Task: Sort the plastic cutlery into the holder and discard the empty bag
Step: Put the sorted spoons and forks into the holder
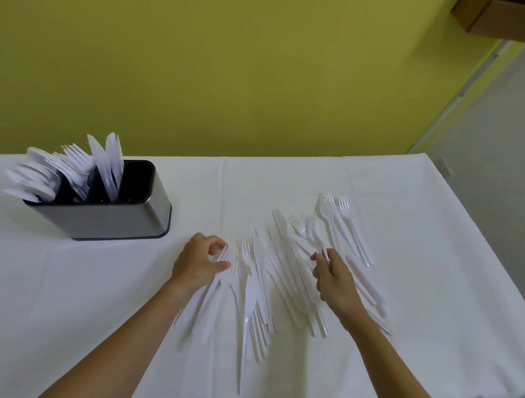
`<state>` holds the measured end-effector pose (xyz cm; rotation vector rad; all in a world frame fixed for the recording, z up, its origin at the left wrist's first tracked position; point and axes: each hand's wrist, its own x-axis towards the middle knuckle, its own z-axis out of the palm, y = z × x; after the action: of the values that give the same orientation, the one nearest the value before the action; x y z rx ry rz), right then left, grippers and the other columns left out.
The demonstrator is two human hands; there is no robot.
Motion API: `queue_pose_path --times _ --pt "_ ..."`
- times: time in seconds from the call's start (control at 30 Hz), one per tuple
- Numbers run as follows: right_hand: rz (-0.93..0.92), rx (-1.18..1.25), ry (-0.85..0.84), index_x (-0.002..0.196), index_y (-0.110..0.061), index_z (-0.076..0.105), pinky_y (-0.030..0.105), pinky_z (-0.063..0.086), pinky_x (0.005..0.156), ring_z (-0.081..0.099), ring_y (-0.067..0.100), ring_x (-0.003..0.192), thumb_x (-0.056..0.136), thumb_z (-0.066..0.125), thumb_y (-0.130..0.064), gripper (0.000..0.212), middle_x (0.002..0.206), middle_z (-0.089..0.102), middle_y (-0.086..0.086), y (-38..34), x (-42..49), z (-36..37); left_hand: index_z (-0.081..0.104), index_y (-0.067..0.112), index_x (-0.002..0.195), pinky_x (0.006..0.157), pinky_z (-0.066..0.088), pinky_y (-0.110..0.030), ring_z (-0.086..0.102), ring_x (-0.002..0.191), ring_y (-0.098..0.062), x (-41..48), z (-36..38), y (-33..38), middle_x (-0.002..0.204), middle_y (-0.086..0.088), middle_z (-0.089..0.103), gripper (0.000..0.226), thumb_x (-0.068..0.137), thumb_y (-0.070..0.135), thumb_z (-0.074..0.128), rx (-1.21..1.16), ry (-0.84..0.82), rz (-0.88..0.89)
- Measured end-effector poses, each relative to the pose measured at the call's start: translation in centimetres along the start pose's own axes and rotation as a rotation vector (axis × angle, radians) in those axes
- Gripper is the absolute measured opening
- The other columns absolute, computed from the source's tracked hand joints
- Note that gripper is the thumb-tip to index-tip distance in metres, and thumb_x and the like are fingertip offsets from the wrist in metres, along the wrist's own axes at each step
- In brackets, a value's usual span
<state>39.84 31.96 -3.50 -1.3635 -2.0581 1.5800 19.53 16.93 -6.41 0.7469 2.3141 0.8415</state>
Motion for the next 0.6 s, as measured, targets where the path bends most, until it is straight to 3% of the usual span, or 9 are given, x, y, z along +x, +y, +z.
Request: queue_pose_path --times 0.17,0.3,0.43,0.53,0.6 --pt "0.135 0.254 -0.169 0.085 -0.011 0.043 0.020 0.024 0.041 0.025 0.008 0.045 0.100 0.042 -0.026 0.022 0.061 0.033 -0.003 0.0 -1.9 0.3 0.059 0.019 0.090 0.073 0.048 -0.030 0.060 0.082 -0.018 -0.2 0.0 0.3 0.088 0.003 0.063 0.021 0.078 0.016 0.076 -0.025 0.037 -0.057" --pt "0.139 0.254 -0.228 0.091 -0.010 0.047 0.021 0.029 0.045 0.034 0.009 0.048 0.100 0.043 -0.023 0.017 0.066 0.041 0.000 0.1 -2.5 0.9 0.059 0.012 0.089 0.058 0.043 -0.015 0.056 0.070 -0.011 -0.7 -0.6 1.0 0.080 0.003 0.059 0.019 0.078 0.010 0.075 -0.214 0.142 -0.075" --pt "0.093 0.196 -0.249 0.091 -0.011 0.050 0.022 0.034 0.049 0.038 0.010 0.054 0.101 0.042 -0.027 0.021 0.070 0.045 0.002 -0.5 -2.8 1.7 0.061 0.012 0.094 0.059 0.049 -0.023 0.057 0.069 -0.015 -1.3 -2.4 2.4 0.082 0.004 0.059 0.020 0.080 0.012 0.075 -0.405 0.188 -0.056" --pt "0.071 0.126 -0.264 0.096 -0.010 0.051 0.022 0.033 0.053 0.037 0.008 0.058 0.099 0.042 -0.036 0.028 0.073 0.043 0.000 -0.9 -2.9 2.5 0.061 0.009 0.100 0.051 0.047 -0.016 0.057 0.067 -0.014 -1.9 -3.2 3.9 0.087 0.001 0.062 0.023 0.081 0.011 0.073 -0.574 0.141 -0.054" --pt "0.074 0.089 -0.264 0.101 -0.011 0.054 0.023 0.034 0.054 0.037 0.008 0.059 0.100 0.037 -0.040 0.034 0.073 0.043 -0.002 -1.3 -2.9 3.1 0.062 0.008 0.103 0.055 0.049 -0.018 0.059 0.066 -0.013 -2.4 -3.1 4.8 0.090 -0.001 0.065 0.024 0.082 0.010 0.073 -0.647 0.078 -0.050"
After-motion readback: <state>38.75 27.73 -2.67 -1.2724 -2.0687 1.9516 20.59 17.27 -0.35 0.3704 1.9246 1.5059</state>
